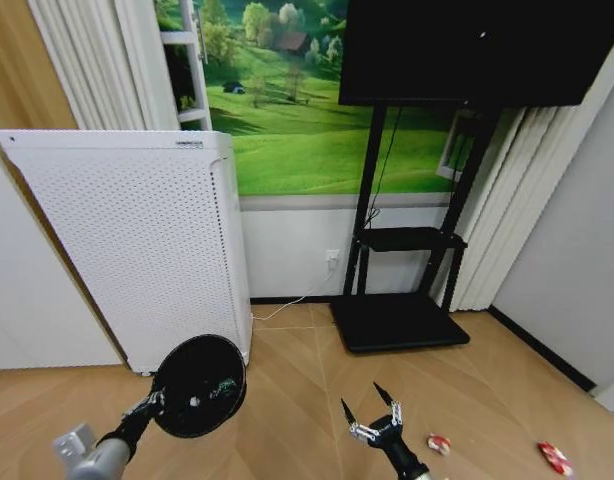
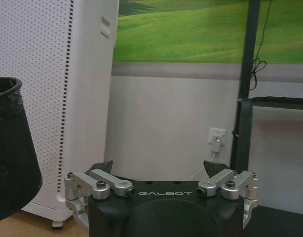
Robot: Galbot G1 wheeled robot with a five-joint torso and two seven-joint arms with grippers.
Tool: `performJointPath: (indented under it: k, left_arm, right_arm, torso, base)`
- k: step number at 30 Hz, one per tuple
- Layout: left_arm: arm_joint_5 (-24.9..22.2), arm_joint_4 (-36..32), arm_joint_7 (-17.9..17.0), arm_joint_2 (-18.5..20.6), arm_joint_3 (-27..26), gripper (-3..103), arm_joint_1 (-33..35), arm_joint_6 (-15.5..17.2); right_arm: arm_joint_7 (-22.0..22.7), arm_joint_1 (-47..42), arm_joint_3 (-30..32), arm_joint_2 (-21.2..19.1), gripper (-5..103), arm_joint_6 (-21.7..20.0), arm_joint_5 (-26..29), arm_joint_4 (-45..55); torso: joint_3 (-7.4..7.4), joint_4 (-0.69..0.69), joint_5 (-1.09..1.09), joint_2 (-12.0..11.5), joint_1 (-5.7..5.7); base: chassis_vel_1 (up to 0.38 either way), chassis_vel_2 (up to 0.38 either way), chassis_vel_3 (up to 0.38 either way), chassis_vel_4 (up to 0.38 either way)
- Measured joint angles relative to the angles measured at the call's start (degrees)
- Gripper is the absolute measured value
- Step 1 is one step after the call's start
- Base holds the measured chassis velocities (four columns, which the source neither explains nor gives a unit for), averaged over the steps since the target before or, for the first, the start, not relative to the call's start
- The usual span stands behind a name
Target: Pick up the trash bin and place the garbage on the floor into it.
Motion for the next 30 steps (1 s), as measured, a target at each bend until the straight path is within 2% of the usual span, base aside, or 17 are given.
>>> performJointPath:
  k: [5,8,9,12,14,15,16,17,21,24,28,30]
  left_arm:
    - [0.69,0.04,1.26,0.15,-0.73,4,1.69,-0.49]
    - [1.41,1.02,1.39,-0.07,-1.01,4,1.82,-0.76]
    - [2.2,1.61,1.88,-0.21,-1.01,4,2.13,-0.89]
    - [4.31,2.97,2.88,-0.39,-1.18,4,2.58,-1.37]
    - [6.82,5.11,3.11,-0.61,-1.56,4,2.67,-2.11]
    - [6.82,5.11,3.11,-0.61,-1.56,4,2.67,-2.11]
    - [7.85,6.56,2.72,-0.66,-1.9,4,2.63,-2.2]
    - [8.28,8.16,1.69,-0.84,-2.55,4,2.65,-2.21]
    - [8.0,9.5,1.33,-1.46,-3.58,4,3.32,-2.21]
    - [6.55,10.2,1.35,-2.41,-5.33,4,4.64,-2.57]
    - [6.07,10.13,1.75,-2.96,-5.81,4,5.32,-2.96]
    - [6.11,9.79,2.06,-3.37,-5.82,4,5.66,-3.28]
  right_arm:
    - [0.47,1.67,2.2,-1.33,100,-0.02,-0.09,-0.95]
    - [1.05,2.96,3.49,-2.26,100,-0.94,-0.76,-2.77]
    - [1.35,3.52,4.05,-2.71,100,-2.74,-0.96,-3.94]
    - [2.94,4.73,3.74,-3.04,100,-5.74,-0.91,-6.58]
    - [4.53,5.76,3.38,-3.2,100,-7.93,-1.59,-8.8]
    - [4.53,5.76,3.38,-3.2,100,-7.93,-1.59,-8.8]
    - [4.64,5.91,2.97,-3.53,100,-9.9,-1.73,-10.08]
    - [4.0,6.44,2.47,-4.23,100,-11.8,-1.61,-11.7]
    - [3.06,8.72,1.54,-5.15,100,-13.32,-2.01,-14.75]
    - [0.9,12.77,-0.4,-7.57,100,-15.88,-2.37,-20.72]
    - [-2.04,15.58,-1.66,-9.82,100,-16.67,-3.03,-26.2]
    - [-3.83,18.07,-2.47,-11.3,95,-16.28,-4.44,-31.11]
  torso:
    - [0.01,0.02,-0.04,-0.01,0.01]
    - [0.01,0.01,0.05,-0.01,0.01]
    - [0.0,0.01,-0.03,0.0,0.0]
    - [0.01,0.0,0.07,-0.01,0.01]
    - [0.01,0.02,-0.02,-0.01,0.01]
    - [0.01,0.02,-0.02,-0.01,0.01]
    - [0.01,0.01,0.01,-0.01,0.01]
    - [0.0,0.0,-0.01,-0.01,0.01]
    - [0.0,0.0,-0.03,-0.01,0.01]
    - [0.01,0.03,0.0,-0.01,0.01]
    - [0.0,0.02,0.01,-0.01,0.01]
    - [0.01,0.01,0.02,-0.01,0.01]
  base:
    - [-0.332,-0.326,0.346,0.322]
    - [-0.355,-0.342,0.336,0.337]
    - [-0.26,-0.303,0.313,0.273]
    - [-0.23,-0.219,0.218,0.209]
    - [-0.056,-0.112,0.096,0.059]
    - [-0.056,-0.066,0.063,0.059]
    - [-0.005,-0.066,0.0,0.054]
    - [0.049,0.023,-0.052,-0.034]
    - [0.049,0.059,-0.083,-0.056]
    - [0.069,0.058,-0.065,-0.072]
    - [0.016,0.009,-0.005,-0.006]
    - [0.0,0.0,0.0,0.0]
